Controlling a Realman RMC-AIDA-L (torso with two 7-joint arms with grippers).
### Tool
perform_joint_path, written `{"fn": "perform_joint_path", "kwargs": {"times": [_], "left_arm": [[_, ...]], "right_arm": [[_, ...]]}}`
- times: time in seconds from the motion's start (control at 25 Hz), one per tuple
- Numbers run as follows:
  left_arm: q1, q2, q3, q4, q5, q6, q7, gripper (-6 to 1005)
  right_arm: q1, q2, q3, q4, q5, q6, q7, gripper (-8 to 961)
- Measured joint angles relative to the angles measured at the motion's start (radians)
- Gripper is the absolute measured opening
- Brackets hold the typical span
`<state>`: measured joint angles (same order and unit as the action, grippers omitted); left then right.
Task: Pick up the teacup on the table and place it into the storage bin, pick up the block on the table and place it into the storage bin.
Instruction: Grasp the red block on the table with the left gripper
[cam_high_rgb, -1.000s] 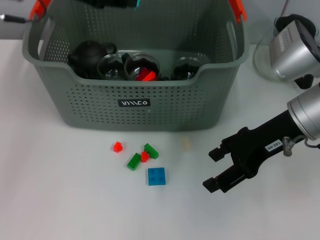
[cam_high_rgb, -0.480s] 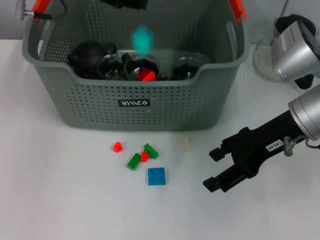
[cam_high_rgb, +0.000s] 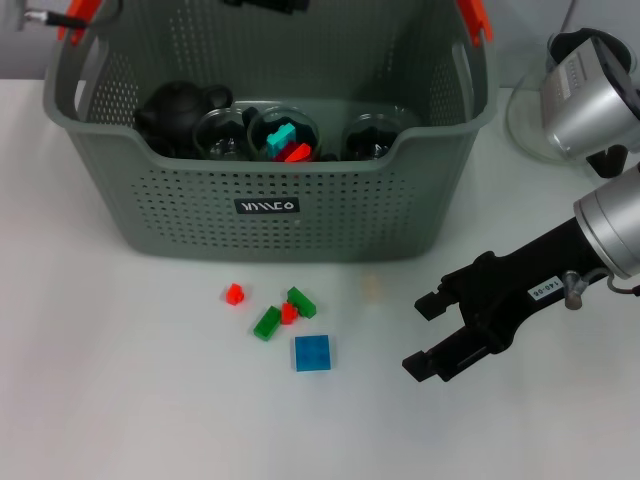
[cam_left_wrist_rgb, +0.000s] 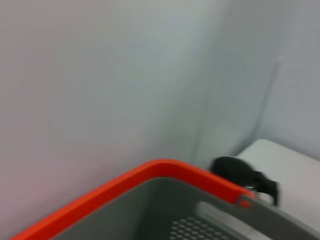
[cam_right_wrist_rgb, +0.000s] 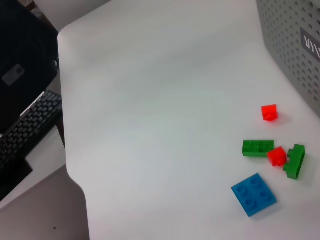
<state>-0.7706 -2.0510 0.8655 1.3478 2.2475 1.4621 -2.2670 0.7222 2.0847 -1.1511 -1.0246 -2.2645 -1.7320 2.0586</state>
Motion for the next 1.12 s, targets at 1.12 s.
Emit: {"fn": "perform_joint_path", "kwargs": {"times": [1.12], "left_arm": [[0.316,-0.112,0.172,0.077,0.114,0.295,0.691,893]], "right_arm": [[0.012,0.005,0.042,0.048,-0.005,0.014,0.015,928]]}}
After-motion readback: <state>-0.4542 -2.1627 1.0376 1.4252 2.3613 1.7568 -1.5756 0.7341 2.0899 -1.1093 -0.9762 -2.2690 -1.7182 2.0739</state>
